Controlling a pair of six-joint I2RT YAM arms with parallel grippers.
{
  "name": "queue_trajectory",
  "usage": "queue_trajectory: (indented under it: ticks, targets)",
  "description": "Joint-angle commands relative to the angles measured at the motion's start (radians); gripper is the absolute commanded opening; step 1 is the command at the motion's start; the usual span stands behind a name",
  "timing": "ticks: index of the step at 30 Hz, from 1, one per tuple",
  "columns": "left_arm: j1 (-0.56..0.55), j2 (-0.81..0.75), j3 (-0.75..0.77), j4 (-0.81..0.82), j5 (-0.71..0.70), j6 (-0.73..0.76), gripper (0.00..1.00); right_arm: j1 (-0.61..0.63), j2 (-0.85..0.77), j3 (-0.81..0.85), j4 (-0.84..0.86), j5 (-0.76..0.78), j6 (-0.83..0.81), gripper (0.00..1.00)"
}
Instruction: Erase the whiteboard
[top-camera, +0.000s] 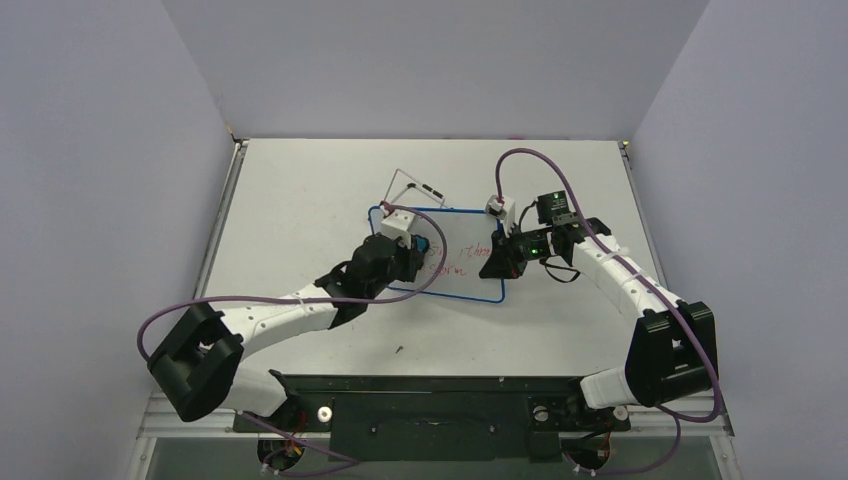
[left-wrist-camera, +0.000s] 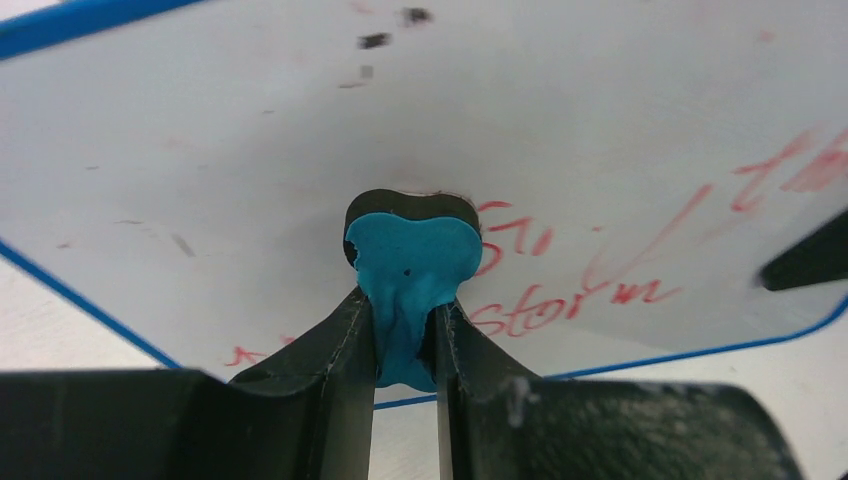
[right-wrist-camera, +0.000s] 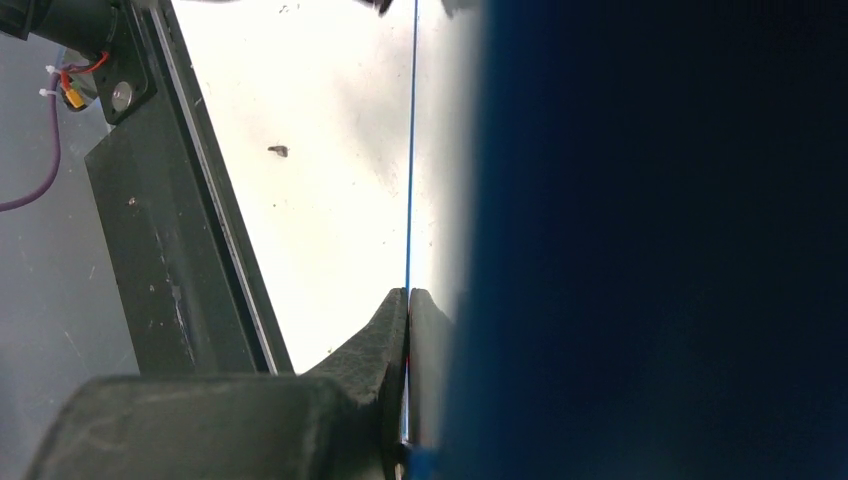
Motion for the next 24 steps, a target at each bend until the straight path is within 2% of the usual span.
queue_trajectory:
  ticks: [1, 7, 14, 19, 24]
  targets:
    - [-0.060, 0.013, -0.016, 0.115, 0.027, 0.017, 0.00, 0.033, 0.009, -0.012, -0.116, 0.033, -0.066, 0.00]
    - [-0.015, -0.037, -0.057, 0.131, -0.011, -0.012, 0.00, 0.035, 0.007, -0.014, -0.116, 0.031, -0.066, 0.00]
    - [0.092, -0.081, -0.111, 0.156, 0.051, -0.064, 0.00, 0.046, 0.010, -0.013, -0.116, 0.032, -0.067, 0.00]
    - [0.080, -0.049, -0.096, 0.168, 0.078, -0.067, 0.00, 0.049, 0.012, -0.014, -0.116, 0.034, -0.067, 0.00]
    - [0.002, -0.024, -0.048, 0.153, 0.058, -0.033, 0.00, 0.049, 0.014, -0.013, -0.117, 0.036, -0.067, 0.00]
